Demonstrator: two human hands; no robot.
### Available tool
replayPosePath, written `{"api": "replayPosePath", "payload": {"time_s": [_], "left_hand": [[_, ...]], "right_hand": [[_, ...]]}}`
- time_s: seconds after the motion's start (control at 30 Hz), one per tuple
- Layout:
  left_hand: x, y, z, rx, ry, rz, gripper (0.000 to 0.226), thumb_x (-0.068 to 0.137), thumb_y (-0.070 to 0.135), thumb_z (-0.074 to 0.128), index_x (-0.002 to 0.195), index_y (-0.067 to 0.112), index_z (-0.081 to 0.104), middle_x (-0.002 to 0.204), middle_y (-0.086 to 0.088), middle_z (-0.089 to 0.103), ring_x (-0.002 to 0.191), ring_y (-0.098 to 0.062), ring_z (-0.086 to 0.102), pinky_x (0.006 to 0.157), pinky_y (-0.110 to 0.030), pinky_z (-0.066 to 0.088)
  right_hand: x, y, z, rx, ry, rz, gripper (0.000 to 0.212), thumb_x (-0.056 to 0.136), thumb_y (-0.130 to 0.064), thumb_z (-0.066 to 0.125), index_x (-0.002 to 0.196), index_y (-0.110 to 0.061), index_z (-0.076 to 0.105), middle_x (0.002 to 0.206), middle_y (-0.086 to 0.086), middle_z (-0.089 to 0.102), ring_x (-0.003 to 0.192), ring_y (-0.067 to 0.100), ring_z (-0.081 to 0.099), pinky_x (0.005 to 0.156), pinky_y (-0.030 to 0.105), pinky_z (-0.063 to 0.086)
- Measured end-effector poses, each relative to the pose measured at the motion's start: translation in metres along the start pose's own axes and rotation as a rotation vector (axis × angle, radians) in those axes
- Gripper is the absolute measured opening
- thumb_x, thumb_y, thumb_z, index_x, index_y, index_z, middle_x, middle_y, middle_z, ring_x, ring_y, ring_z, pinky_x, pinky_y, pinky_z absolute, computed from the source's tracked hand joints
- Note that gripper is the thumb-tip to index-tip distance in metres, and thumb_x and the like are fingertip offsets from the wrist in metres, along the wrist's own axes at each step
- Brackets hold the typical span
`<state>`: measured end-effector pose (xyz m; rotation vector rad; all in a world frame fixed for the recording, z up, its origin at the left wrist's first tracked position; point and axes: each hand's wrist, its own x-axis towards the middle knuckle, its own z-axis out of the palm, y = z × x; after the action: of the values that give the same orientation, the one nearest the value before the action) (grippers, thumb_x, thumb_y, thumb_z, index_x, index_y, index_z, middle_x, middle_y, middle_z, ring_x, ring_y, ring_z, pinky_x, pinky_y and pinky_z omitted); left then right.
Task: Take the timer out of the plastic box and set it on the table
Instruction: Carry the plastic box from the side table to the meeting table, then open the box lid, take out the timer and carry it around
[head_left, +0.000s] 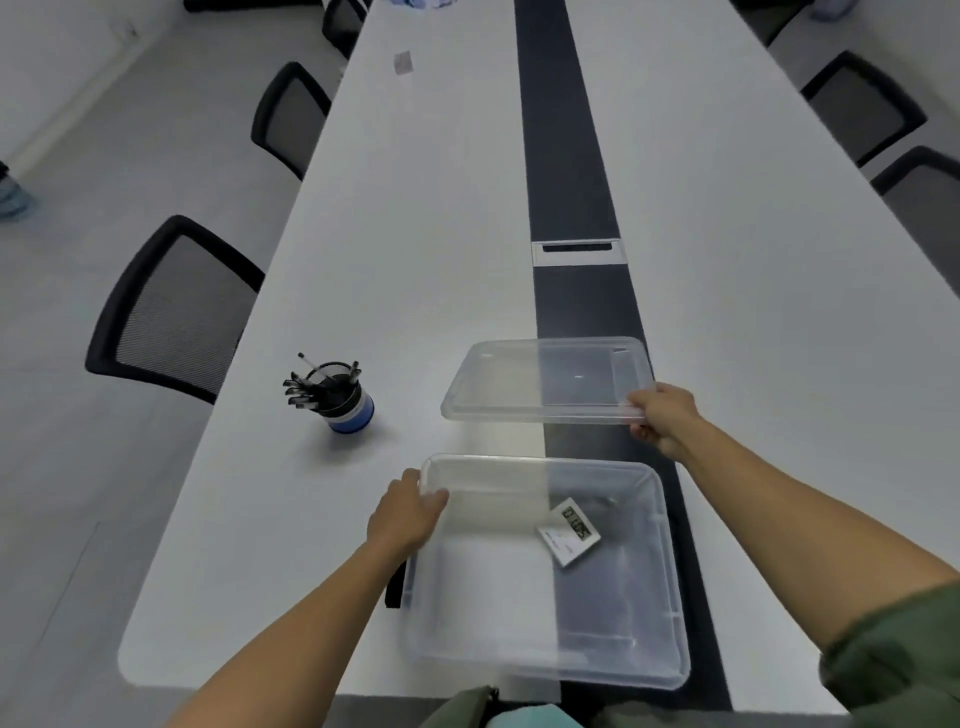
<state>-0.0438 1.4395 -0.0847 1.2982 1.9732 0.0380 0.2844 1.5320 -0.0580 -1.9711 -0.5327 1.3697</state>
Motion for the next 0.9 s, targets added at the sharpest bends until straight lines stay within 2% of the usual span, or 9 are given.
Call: {"api": "replayPosePath", "payload": {"time_s": [0.17,0.37,0.43,0.53,0.6,0.63,0.73,0.8,0.9], "left_hand": [[-0.003,-0.003,0.012,0.015,0.091,-0.011,0.035,0.097,0.039,0.042,0.113,0.011,0.054,0.111,-0.008,0.063,0.091,-0.024,0.057,0.078,-0.035,0.048],[-0.006,-0.002,0.02,0.006,0.187,-0.022,0.032,0.098,0.041,0.041,0.106,0.013,0.056,0.103,-0.002,0.061,0.087,-0.022,0.059,0.074,-0.034,0.051],[-0.005,-0.003,0.02,0.003,0.196,-0.023,0.033,0.098,0.041,0.04,0.106,0.014,0.057,0.103,-0.001,0.061,0.088,-0.021,0.06,0.075,-0.035,0.053],[-0.005,-0.004,0.021,-0.001,0.202,-0.018,0.033,0.098,0.041,0.041,0.103,0.013,0.058,0.101,-0.001,0.062,0.085,-0.021,0.06,0.075,-0.036,0.054],[-0.005,-0.004,0.021,-0.012,0.203,-0.016,0.033,0.098,0.041,0.041,0.102,0.014,0.059,0.1,-0.001,0.062,0.085,-0.02,0.061,0.076,-0.036,0.055],[-0.005,-0.004,0.02,-0.019,0.202,-0.011,0.033,0.098,0.041,0.041,0.102,0.014,0.059,0.1,-0.001,0.062,0.085,-0.02,0.061,0.076,-0.036,0.055],[-0.004,-0.005,0.02,-0.019,0.194,-0.01,0.031,0.097,0.04,0.041,0.098,0.014,0.059,0.096,-0.001,0.062,0.083,-0.02,0.06,0.072,-0.034,0.053],[-0.003,-0.006,0.02,-0.021,0.193,-0.002,0.03,0.097,0.039,0.042,0.091,0.014,0.057,0.092,-0.002,0.062,0.08,-0.02,0.059,0.066,-0.031,0.048],[-0.002,-0.008,0.021,-0.03,0.206,0.014,0.029,0.096,0.035,0.042,0.085,0.011,0.056,0.086,-0.004,0.062,0.075,-0.021,0.058,0.061,-0.03,0.043]], "right_hand": [[0.05,0.023,0.017,-0.276,-0.002,0.006,0.048,0.086,-0.01,0.068,0.131,-0.006,0.053,0.121,0.015,0.061,0.083,0.028,0.061,0.057,0.033,0.057],[0.083,0.043,0.027,-0.833,0.0,-0.06,0.05,0.076,-0.034,0.079,0.108,-0.002,0.058,0.103,0.016,0.066,0.084,0.036,0.068,0.078,0.047,0.059],[0.084,0.038,0.032,-0.883,0.007,-0.095,0.044,0.077,-0.036,0.077,0.097,-0.002,0.058,0.096,0.015,0.066,0.08,0.036,0.069,0.076,0.045,0.059],[0.081,0.033,0.032,-0.995,0.0,-0.112,0.032,0.078,-0.028,0.075,0.088,-0.001,0.062,0.085,0.013,0.067,0.072,0.031,0.066,0.058,0.031,0.051],[0.078,0.033,0.029,-1.006,-0.024,-0.094,0.025,0.078,-0.024,0.073,0.088,-0.003,0.066,0.085,0.014,0.07,0.072,0.029,0.067,0.055,0.026,0.046],[0.073,0.032,0.028,-0.98,-0.022,-0.111,0.025,0.08,-0.024,0.071,0.093,-0.003,0.067,0.09,0.015,0.071,0.076,0.03,0.068,0.059,0.027,0.048],[0.042,0.022,0.028,-0.868,0.075,-0.373,0.031,0.09,-0.026,0.062,0.114,-0.008,0.066,0.111,0.011,0.069,0.094,0.03,0.064,0.076,0.032,0.047],[0.002,0.012,0.027,-0.725,0.126,-0.596,0.022,0.094,-0.029,0.059,0.105,-0.012,0.067,0.1,0.006,0.069,0.084,0.022,0.062,0.071,0.03,0.049],[-0.062,0.016,0.024,-0.628,0.041,-0.793,0.019,0.093,-0.033,0.061,0.084,-0.017,0.066,0.075,-0.005,0.064,0.067,0.013,0.059,0.06,0.027,0.05]]}}
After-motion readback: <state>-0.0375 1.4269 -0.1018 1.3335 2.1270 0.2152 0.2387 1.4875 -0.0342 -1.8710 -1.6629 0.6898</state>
